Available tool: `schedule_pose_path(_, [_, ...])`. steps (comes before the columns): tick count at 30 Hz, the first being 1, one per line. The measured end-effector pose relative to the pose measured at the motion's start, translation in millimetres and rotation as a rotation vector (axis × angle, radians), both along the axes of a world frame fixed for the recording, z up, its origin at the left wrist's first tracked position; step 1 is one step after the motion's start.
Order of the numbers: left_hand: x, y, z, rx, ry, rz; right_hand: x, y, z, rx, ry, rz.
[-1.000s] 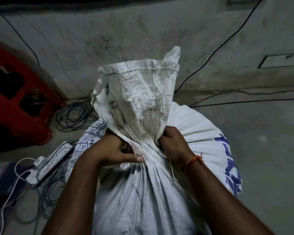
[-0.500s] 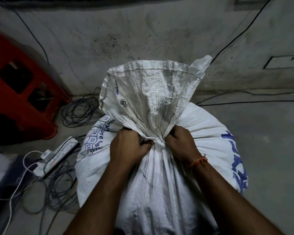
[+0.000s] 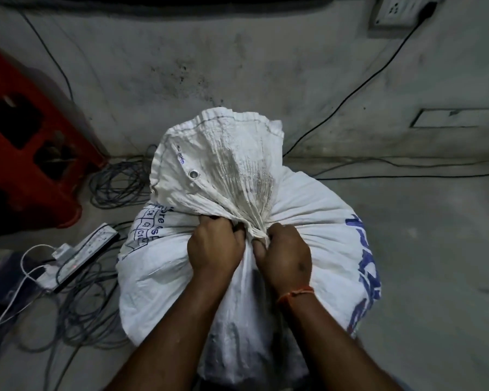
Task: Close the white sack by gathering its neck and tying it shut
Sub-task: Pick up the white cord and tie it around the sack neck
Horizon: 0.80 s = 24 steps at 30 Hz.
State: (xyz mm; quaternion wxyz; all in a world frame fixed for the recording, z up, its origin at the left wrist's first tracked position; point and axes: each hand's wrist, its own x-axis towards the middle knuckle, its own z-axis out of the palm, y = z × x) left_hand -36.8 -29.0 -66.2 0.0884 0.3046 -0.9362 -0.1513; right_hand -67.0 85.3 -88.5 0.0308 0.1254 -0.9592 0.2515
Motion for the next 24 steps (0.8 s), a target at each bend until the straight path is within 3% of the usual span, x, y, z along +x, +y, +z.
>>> schedule_pose_path(5, [13,0,15,0.033,-0.073,-0.008,12,-3,-12,-0.051,0.015,-0.042])
schedule_pose_path(9, [37,-8,18,-0.074,-0.170,0.004,1,-7,-17,-0.092,-0.026,-0.039])
schedule_pose_path(12, [45,-6,17,-0.020,-0.171,0.024,-3,-10,-18,-0.092,-0.045,-0.033])
schedule_pose_path(14, [46,1,8,0.184,-0.127,0.005,-3,-10,-16,-0.102,-0.052,-0.024])
schedule_pose_path(17, [42,12,-11,0.850,0.096,0.073,-5,-8,-5,-0.120,-0.090,0.025])
schedule_pose_path(19, [37,15,-19,1.184,0.212,0.149,-5,-4,7,-0.120,-0.146,0.101])
schedule_pose_path(24, [17,-1,-21,1.470,0.335,0.264,10,12,35,-0.187,-0.221,0.164])
